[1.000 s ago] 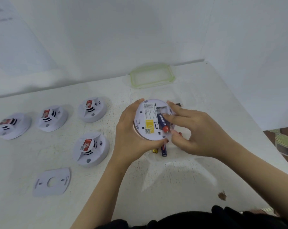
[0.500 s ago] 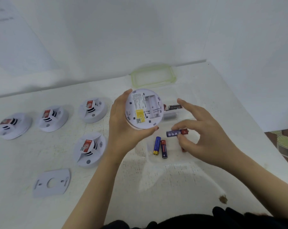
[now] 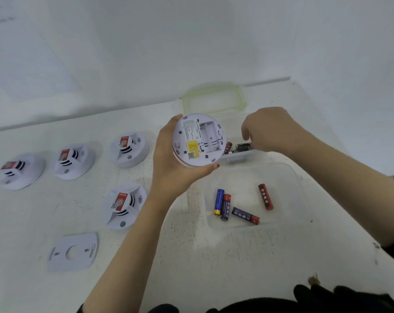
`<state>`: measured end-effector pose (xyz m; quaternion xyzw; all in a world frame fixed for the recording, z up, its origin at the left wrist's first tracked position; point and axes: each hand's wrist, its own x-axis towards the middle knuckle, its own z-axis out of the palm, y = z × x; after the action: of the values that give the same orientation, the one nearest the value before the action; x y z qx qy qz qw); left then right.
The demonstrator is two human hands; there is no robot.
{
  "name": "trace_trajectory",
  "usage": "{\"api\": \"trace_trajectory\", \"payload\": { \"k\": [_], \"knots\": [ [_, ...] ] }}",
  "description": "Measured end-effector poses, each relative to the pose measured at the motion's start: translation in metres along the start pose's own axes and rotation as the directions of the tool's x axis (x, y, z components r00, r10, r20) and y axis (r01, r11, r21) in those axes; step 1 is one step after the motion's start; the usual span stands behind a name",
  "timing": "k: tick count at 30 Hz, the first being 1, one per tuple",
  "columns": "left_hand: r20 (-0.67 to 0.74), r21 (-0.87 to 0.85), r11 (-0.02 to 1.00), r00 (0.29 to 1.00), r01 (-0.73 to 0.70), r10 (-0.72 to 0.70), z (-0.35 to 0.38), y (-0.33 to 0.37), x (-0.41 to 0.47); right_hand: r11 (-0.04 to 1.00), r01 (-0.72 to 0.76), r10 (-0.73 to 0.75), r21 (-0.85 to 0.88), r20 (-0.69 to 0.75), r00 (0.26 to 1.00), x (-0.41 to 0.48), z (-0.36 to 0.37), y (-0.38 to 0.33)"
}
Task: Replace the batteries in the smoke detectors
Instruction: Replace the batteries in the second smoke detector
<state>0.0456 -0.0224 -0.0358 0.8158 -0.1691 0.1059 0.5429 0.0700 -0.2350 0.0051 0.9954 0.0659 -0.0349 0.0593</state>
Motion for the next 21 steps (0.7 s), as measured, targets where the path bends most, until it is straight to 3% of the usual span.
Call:
{"api": "trace_trajectory", "payload": {
  "k": [3, 6, 8, 12, 14, 17, 19, 21],
  "knots": [
    [0.010, -0.013, 1.000, 1.000, 0.015, -0.015, 0.000, -0.001, 0.002, 0.989, -0.004, 0.013, -0.150, 0.058, 0.998, 0.005, -0.006, -0.007],
    [0.012, -0.011, 1.000, 1.000, 0.012, -0.011, 0.001, -0.004, 0.004, 0.989, 0.021, -0.009, -0.149, 0.081, 0.997, 0.008, -0.004, -0.006],
    [0.017, -0.009, 1.000, 1.000, 0.011, -0.010, 0.001, -0.004, 0.005, 0.998, 0.020, -0.016, -0.057, 0.057, 0.998, 0.008, -0.001, -0.002],
    [0.025, -0.014, 1.000, 1.000, 0.010, -0.010, 0.001, -0.005, 0.007, 0.947, 0.001, -0.003, 0.322, 0.006, 1.000, -0.002, -0.009, 0.008],
    [0.026, -0.013, 1.000, 1.000, 0.008, -0.008, 0.001, -0.007, 0.008, 0.843, 0.037, -0.001, 0.536, -0.068, 0.998, -0.009, -0.009, 0.010],
    [0.025, -0.022, 1.000, 1.000, 0.007, -0.007, 0.000, -0.007, 0.008, 0.482, 0.143, 0.104, 0.864, -0.218, 0.970, -0.020, -0.006, 0.004],
    [0.017, -0.024, 1.000, 1.000, 0.001, -0.001, 0.000, -0.007, 0.007, 0.309, 0.236, 0.154, 0.921, -0.294, 0.943, -0.026, -0.005, -0.002],
    [0.009, -0.025, 1.000, 1.000, -0.008, 0.008, 0.000, -0.007, 0.007, 0.250, 0.323, 0.204, 0.913, -0.376, 0.904, -0.028, -0.003, -0.007]
  ]
}}
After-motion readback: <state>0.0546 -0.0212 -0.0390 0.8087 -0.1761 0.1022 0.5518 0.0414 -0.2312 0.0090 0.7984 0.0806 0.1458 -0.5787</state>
